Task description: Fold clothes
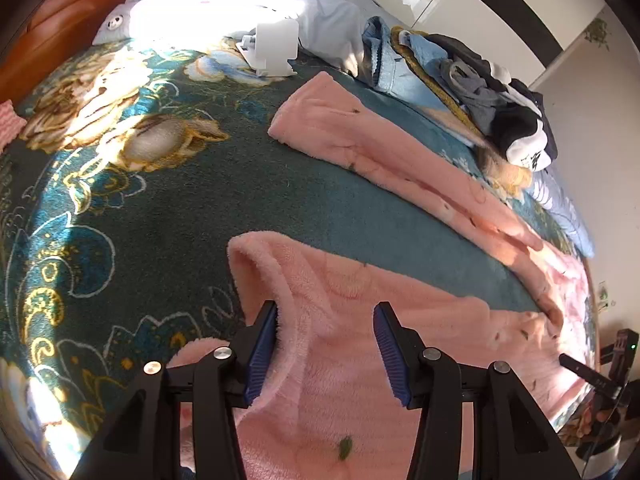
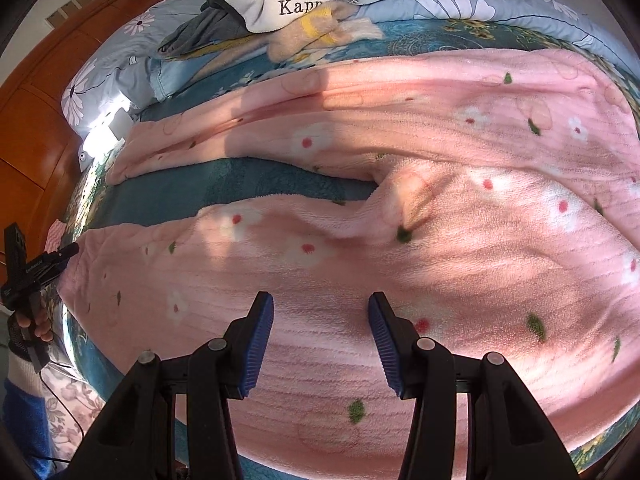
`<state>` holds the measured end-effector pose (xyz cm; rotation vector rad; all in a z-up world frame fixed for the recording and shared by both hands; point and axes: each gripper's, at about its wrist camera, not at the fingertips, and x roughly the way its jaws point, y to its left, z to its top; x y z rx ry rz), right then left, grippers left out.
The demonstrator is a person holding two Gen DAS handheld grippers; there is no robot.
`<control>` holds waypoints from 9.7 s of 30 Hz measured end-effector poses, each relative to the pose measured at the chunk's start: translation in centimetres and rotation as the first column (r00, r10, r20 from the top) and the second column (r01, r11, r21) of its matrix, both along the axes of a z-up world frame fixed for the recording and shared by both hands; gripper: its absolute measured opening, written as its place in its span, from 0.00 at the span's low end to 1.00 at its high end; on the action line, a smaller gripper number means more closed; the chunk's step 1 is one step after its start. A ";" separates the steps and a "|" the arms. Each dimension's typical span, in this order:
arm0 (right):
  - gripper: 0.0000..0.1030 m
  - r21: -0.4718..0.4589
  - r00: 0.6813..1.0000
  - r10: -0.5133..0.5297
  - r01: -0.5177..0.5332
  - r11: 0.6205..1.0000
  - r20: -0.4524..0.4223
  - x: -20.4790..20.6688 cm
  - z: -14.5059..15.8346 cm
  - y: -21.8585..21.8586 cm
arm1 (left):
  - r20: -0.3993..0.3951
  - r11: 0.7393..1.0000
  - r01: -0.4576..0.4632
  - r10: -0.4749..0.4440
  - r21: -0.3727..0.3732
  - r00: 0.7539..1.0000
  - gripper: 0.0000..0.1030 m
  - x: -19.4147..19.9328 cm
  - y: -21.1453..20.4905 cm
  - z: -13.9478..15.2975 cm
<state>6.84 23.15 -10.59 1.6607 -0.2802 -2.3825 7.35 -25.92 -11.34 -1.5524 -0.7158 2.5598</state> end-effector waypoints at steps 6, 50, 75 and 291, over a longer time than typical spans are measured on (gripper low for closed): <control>0.49 -0.003 1.000 0.003 -0.003 1.000 0.001 -0.1 0.0 0.1 | -0.078 0.982 -0.116 0.129 0.152 0.989 0.05 0.2 -2.5 -0.2; 0.49 0.200 0.938 0.345 -0.343 0.918 0.025 -7.0 -1.7 -3.5 | 0.071 0.928 -0.355 0.348 0.113 0.935 0.53 8.8 -8.0 -1.5; 0.33 0.035 0.994 0.018 -0.015 0.999 -0.106 -5.0 2.6 5.9 | 0.057 0.899 -0.406 0.403 0.163 0.914 0.51 7.4 -5.9 -4.0; 0.08 -0.358 0.836 -0.548 0.499 0.789 -0.040 -17.6 -2.3 42.4 | 0.156 0.998 0.048 -0.053 0.036 0.986 0.68 -18.2 22.1 -1.7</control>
